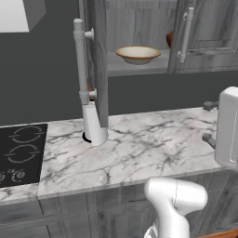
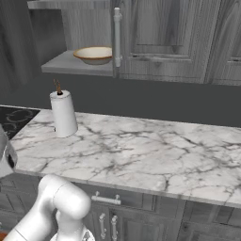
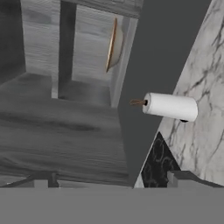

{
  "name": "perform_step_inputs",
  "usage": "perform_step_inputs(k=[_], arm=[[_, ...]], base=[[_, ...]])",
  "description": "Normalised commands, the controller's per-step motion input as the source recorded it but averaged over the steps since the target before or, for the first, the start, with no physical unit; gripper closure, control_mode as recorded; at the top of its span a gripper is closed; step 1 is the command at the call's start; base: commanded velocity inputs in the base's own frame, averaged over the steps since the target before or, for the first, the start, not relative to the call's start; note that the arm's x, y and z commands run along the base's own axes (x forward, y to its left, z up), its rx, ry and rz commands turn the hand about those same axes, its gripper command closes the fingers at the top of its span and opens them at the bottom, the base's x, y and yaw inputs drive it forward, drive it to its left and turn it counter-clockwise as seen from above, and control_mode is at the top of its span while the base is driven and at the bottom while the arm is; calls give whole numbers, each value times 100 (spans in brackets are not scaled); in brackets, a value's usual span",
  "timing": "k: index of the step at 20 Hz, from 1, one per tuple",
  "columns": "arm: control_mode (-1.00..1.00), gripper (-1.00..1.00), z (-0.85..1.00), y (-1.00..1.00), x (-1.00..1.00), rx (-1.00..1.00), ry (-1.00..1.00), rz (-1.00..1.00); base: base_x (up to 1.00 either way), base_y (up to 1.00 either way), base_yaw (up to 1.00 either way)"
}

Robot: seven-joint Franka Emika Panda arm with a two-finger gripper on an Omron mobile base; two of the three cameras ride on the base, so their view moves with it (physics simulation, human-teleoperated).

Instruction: Open the cabinet. Pick the bowls from the counter and place them in the cabinet. Then close the cabinet.

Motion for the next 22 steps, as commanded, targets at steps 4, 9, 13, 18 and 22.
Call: perform_step_inputs(k=[4,9,13,18,22], arm=[[-100,-100,-2,100,-24,-2,-10,-14],[-100,-100,-16,100,-12,-2,-18,-17],[-100,-100,-36,100,-11,0,-23,-18],[-100,-100,-37,100,-11,0,-26,-16],[-100,-100,-29,100,-14,0,-14,-15]], base=[[0,0,0],[0,0,0],[0,0,0],[0,0,0],[0,0,0]])
